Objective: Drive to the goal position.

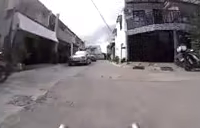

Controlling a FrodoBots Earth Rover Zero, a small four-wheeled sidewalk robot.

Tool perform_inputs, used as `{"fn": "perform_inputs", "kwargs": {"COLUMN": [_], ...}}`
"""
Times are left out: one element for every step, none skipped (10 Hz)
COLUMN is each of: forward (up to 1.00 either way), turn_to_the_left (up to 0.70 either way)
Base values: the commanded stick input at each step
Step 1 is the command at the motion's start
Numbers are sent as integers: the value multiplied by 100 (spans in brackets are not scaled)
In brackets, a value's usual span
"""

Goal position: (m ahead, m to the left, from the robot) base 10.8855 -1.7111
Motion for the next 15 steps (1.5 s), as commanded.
{"fn": "perform_inputs", "kwargs": {"forward": [100,100,100,100,100,100,100,100,100,100,100,100,100,100,100], "turn_to_the_left": [-38,-35,2,2,2,2,2,2,2,2,2,2,2,2,2]}}
